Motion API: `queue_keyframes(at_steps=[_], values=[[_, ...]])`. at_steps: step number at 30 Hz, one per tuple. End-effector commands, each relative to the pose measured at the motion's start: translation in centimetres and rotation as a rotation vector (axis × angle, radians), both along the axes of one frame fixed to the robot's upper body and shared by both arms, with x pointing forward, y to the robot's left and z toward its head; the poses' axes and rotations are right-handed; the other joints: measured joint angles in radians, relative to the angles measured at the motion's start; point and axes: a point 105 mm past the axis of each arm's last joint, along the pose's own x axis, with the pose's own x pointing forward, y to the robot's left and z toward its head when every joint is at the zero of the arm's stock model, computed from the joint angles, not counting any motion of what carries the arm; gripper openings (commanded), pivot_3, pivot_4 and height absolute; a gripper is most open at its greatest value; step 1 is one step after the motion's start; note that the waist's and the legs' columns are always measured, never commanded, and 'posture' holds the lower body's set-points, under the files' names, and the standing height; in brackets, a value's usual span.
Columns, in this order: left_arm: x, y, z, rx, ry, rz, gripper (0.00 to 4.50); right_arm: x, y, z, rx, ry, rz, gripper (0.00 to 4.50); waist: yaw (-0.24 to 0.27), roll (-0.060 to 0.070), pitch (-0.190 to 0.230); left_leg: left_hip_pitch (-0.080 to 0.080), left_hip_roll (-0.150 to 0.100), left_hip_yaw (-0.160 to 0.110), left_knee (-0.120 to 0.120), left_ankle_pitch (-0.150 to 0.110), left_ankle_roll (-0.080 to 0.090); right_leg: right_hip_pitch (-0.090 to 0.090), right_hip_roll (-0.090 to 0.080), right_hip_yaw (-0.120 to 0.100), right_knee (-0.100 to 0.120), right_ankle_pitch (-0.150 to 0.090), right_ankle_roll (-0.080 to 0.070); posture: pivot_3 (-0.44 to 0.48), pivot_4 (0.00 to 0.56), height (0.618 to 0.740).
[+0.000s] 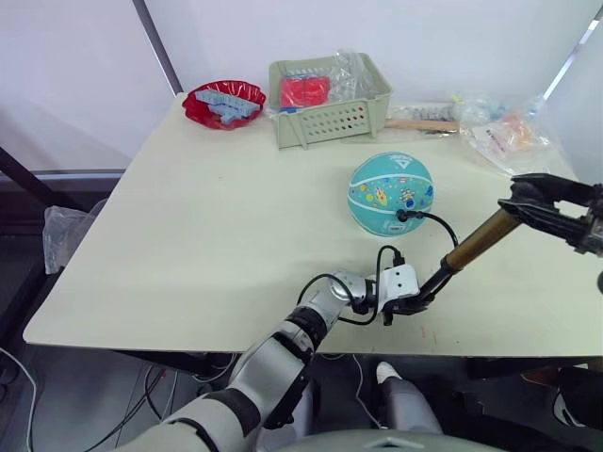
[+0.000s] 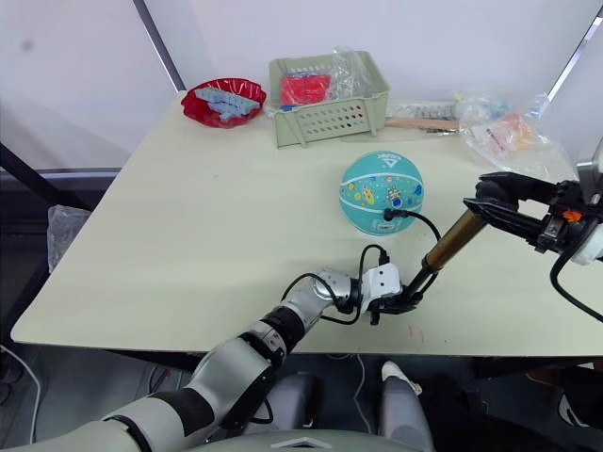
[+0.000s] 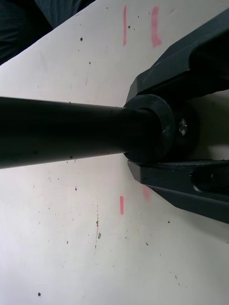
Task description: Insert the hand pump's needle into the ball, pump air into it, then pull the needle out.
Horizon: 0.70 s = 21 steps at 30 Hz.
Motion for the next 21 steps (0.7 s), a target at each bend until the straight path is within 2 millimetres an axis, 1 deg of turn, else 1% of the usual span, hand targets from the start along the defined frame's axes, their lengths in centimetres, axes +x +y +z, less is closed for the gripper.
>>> queue_keyframes(at_steps=[1,3,7,10,13,16,21], values=[[-1.9,4.1,-5.6,0.218,0.144,0.040,1.19,0.6,0.1,-3.9,-0.070,0.083,-0.029,1.68,-0.001,0.000,-0.001,0.000,0.000,0.000,0.000,0.000,0.000,0.000,0.000,0.000,0.000,0.000,0.000,0.000,0.150,0.737],[-1.9,4.1,-5.6,0.218,0.145,0.041,1.19,0.8,0.6,-5.4,-0.057,0.104,-0.031,1.68,-0.001,-0.004,-0.004,0.001,0.000,0.000,0.000,0.000,0.000,0.000,0.000,0.000,0.000,0.000,0.000,0.000,0.150,0.737],[-1.9,4.0,-5.6,0.215,0.145,0.042,1.19,0.9,1.4,-8.2,-0.076,0.139,-0.024,1.68,-0.001,-0.005,-0.005,0.000,0.001,-0.001,0.000,0.000,0.000,0.000,0.000,0.000,0.000,0.000,0.000,0.000,0.150,0.737],[-1.9,4.1,-5.6,0.215,0.145,0.044,1.19,1.2,1.9,-9.6,-0.069,0.140,-0.036,1.68,-0.001,-0.005,-0.006,0.001,0.001,-0.001,0.000,0.000,0.000,0.000,0.000,-0.001,0.000,0.000,0.000,0.000,0.150,0.737],[-1.8,4.0,-5.6,0.215,0.143,0.044,1.19,1.2,1.9,-11.2,-0.099,0.148,-0.050,1.68,-0.002,-0.005,-0.007,0.001,0.001,-0.001,0.000,0.000,0.000,0.000,0.000,-0.001,0.000,-0.001,-0.001,0.000,0.150,0.737],[-1.7,4.0,-5.5,0.215,0.143,0.048,1.19,1.4,1.6,-11.3,-0.081,0.142,-0.069,1.68,-0.002,-0.005,-0.006,0.001,0.001,-0.001,0.000,0.000,0.000,0.000,0.000,-0.001,0.000,-0.001,-0.002,0.000,0.150,0.737],[-1.7,4.1,-5.6,0.219,0.144,0.049,1.19,1.7,0.9,-8.7,-0.048,0.077,-0.072,1.68,-0.002,-0.004,-0.006,0.001,0.001,-0.002,0.000,0.000,0.000,0.000,0.001,-0.001,0.000,-0.001,-0.002,0.000,0.150,0.737]])
